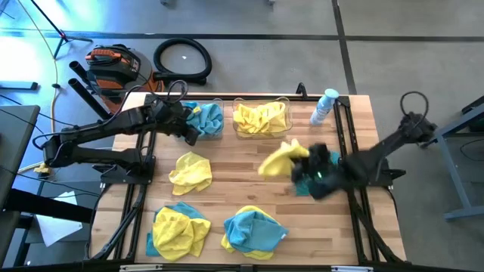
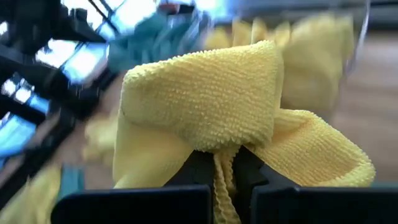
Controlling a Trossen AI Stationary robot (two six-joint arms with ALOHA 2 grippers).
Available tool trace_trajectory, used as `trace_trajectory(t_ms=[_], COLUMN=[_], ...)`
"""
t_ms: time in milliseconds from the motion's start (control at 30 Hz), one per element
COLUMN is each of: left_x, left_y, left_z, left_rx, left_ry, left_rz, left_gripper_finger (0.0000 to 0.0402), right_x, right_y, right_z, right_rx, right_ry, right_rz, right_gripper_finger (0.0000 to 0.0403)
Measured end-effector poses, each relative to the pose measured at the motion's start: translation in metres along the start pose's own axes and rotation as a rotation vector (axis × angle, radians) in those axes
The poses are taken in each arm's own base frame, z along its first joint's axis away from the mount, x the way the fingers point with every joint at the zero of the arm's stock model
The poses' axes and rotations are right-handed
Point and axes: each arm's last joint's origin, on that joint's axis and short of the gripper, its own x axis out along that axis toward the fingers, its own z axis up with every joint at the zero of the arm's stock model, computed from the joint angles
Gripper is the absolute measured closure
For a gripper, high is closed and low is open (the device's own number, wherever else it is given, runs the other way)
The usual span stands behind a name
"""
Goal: Sort microfiber towel by color & place in baskets
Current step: Put the yellow towel into the right transparent bin
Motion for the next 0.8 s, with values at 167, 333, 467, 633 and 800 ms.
trace_trajectory(t_ms=[167,333,467,633,800], left_x=[0.000,0.000,0.000,0.000,0.000], left_y=[0.005,0.009,0.010,0.010,0.010], left_z=[0.004,0.007,0.007,0.007,0.007], left_rx=[0.071,0.060,0.055,0.065,0.107], left_ry=[-0.017,-0.033,-0.035,-0.035,-0.033], left_rz=[0.012,0.026,0.029,0.029,0.030], left_gripper_finger=[0.0284,0.0284,0.0284,0.0284,0.0284], right_x=[0.043,0.084,0.118,0.157,0.191], right_y=[0.012,0.005,-0.016,-0.024,-0.019], right_z=[0.059,0.111,0.131,0.135,0.138], right_rx=[-0.068,-0.088,-0.028,-0.061,-0.143], right_ry=[-0.114,-0.235,-0.202,-0.016,0.161], right_rz=[0.054,0.084,0.046,-0.047,-0.227], right_gripper_finger=[0.0400,0.0401,0.0402,0.0402,0.0402])
